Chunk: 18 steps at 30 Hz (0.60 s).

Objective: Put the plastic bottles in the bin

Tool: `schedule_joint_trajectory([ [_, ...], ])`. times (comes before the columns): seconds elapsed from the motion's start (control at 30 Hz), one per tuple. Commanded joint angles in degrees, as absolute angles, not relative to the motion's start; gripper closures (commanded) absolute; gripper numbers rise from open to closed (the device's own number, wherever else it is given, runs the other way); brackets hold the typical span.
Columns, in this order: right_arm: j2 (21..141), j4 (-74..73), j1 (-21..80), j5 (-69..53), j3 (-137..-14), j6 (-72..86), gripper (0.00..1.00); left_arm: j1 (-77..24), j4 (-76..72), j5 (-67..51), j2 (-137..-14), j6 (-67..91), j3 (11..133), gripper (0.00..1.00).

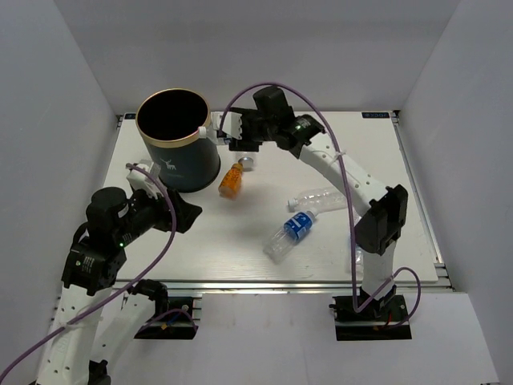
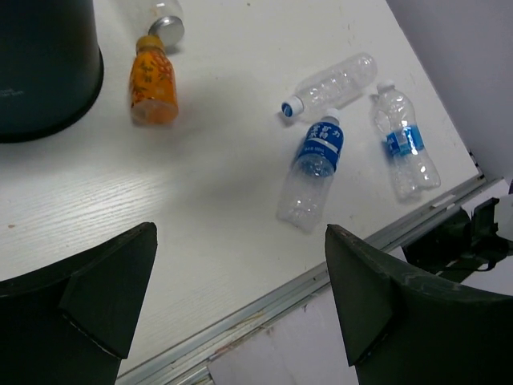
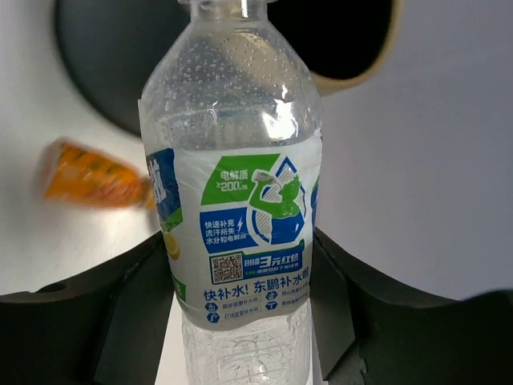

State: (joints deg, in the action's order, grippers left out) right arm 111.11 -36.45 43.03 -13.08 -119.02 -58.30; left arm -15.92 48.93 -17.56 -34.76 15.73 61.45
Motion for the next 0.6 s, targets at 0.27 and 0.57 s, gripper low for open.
schedule_joint_trajectory([
  [0.27, 118.0, 9.1, 44.5, -9.8, -128.7, -45.8, 1.00, -16.0, 50.0, -19.2, -32.5, 16.8, 59.9, 0.05],
  [0.57, 123.6, 31.0, 44.6, -25.3, -124.6, -23.7, 0.91, -16.0, 48.3, -23.7, -33.1, 17.3, 56.5, 0.04],
])
